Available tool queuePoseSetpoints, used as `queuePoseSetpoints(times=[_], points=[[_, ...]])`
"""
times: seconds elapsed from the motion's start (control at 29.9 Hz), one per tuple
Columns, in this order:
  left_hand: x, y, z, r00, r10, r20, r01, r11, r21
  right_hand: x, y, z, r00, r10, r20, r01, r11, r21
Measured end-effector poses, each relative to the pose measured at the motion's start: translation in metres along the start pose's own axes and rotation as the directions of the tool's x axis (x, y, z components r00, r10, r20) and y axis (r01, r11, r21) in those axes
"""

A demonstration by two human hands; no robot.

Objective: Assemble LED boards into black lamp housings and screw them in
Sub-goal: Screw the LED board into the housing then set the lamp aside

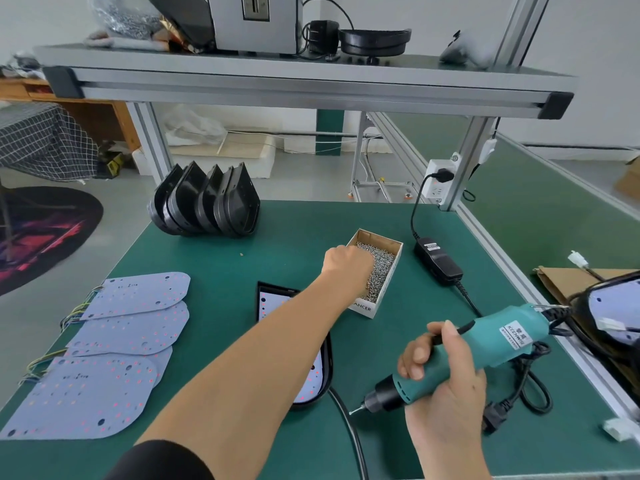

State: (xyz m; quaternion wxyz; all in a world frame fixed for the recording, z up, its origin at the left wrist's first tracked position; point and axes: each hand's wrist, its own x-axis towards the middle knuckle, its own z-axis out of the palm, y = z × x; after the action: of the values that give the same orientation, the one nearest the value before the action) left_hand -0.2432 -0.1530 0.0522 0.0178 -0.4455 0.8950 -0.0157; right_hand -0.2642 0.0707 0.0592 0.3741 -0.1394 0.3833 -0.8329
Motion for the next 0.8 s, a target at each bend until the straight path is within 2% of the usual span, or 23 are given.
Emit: queuePoseSetpoints(times=[0.1, 0.17, 0.27, 0.37, 0.44, 0.5, 0.64, 0.8], points=[[-0.009, -0.003, -0.005, 0.998, -0.021, -0.056, 0.012, 0.985, -0.172, -0.001, -0.001, -0.001, 1.0, 0.003, 0.001, -0.003, 1.0, -0.004], [-0.021, -0.004, -0.01, 0.989, -0.081, -0.124, 0.022, 0.91, -0.414, -0.001, -0.001, 0.0, 1.0, 0.0, 0.0, 0.0, 1.0, -0.01], [-0.057, -0.008, -0.023, 0.958, -0.199, -0.208, -0.017, 0.682, -0.732, -0.002, 0.0, 0.004, 1.0, 0.0, -0.006, 0.0, 1.0, -0.008], [-0.109, -0.018, -0.029, 0.933, -0.294, -0.207, -0.054, 0.455, -0.889, -0.003, -0.003, 0.008, 1.0, 0.006, 0.016, -0.006, 0.999, 0.042], [-0.147, -0.027, -0.027, 0.928, -0.329, -0.175, -0.073, 0.299, -0.951, -0.004, -0.005, 0.013, 0.999, 0.013, 0.043, -0.017, 0.996, 0.087], [-0.185, -0.035, -0.023, 0.919, -0.367, -0.142, -0.075, 0.19, -0.979, -0.006, -0.009, 0.018, 0.998, 0.029, 0.064, -0.038, 0.989, 0.141], [-0.24, -0.037, -0.015, 0.901, -0.427, -0.08, -0.064, 0.052, -0.997, -0.008, -0.016, 0.038, 0.995, 0.02, 0.102, -0.048, 0.956, 0.289], [-0.255, -0.024, -0.011, 0.866, -0.496, -0.061, -0.107, -0.064, -0.992, -0.011, -0.023, 0.065, 0.992, 0.008, 0.125, -0.06, 0.905, 0.42]])
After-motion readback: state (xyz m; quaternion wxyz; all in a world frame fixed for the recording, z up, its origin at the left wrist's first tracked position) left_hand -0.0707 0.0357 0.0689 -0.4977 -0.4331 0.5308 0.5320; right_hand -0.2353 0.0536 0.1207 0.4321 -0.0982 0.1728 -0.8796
